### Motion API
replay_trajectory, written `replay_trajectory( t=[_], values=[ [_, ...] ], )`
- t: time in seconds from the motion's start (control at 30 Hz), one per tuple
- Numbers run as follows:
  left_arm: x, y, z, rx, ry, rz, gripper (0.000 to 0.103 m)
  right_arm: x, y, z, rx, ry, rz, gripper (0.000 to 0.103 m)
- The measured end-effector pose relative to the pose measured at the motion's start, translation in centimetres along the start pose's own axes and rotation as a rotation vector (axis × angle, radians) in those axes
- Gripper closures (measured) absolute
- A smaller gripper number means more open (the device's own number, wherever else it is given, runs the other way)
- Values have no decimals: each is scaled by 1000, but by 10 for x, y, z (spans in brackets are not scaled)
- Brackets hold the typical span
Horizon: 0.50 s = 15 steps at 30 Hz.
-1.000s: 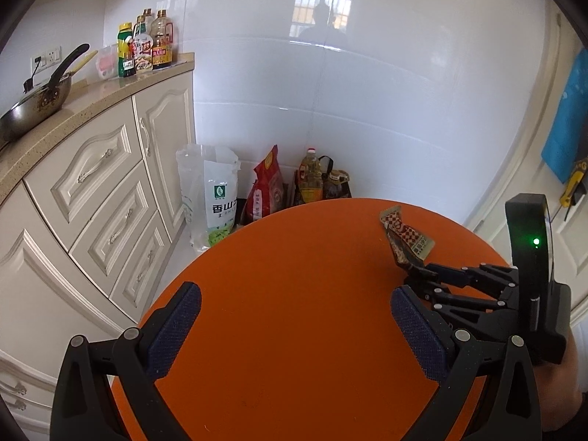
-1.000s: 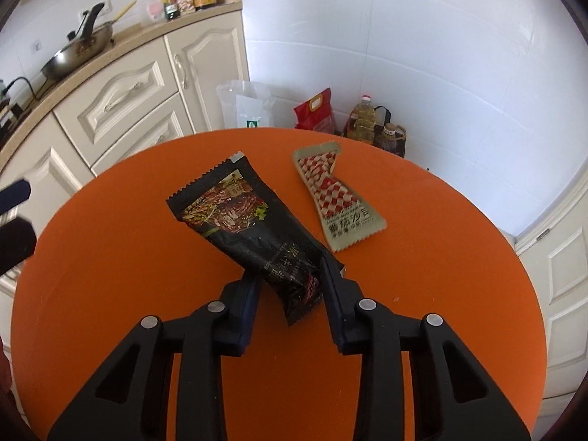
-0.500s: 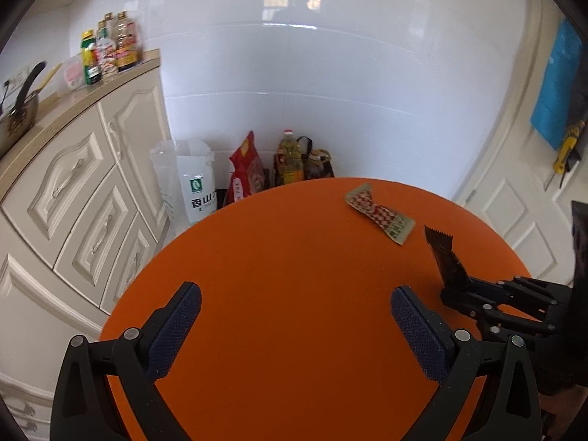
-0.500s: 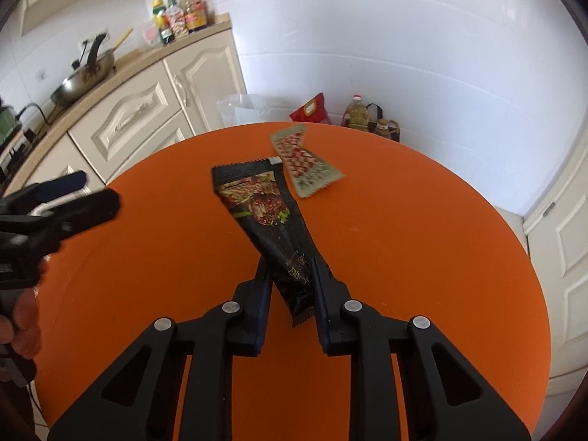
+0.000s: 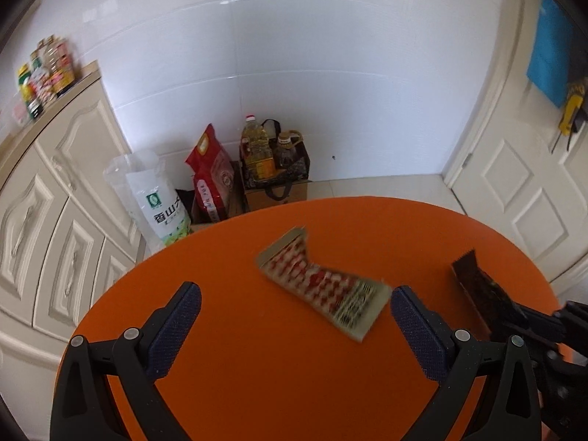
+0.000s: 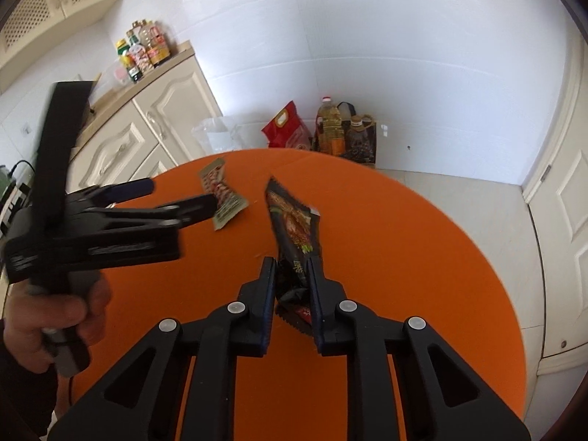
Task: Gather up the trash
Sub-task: 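Grasp the black snack wrapper with the right tool while the left tool grasps the red-checkered wrapper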
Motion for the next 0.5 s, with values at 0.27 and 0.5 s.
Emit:
replay_trajectory(
  t=[0.27,0.5],
  values=[
    [16,18,-41,16,-62,-55,26,-3,-4,-9,-26,-7,30,87],
    [8,10,-47,27,-142,-79,77,-10,-3,-17,-49,-39,74,83]
  ],
)
Point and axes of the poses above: each gripper's, at about its wrist camera, not at the fingertips, and z roughly against the way its jaws point, x to its right, y to its top, the point moved 10 cm from there along -z, roughly the way its jaws point, and after that the axes turned 2 degrees about y, right-handed, at the moved point
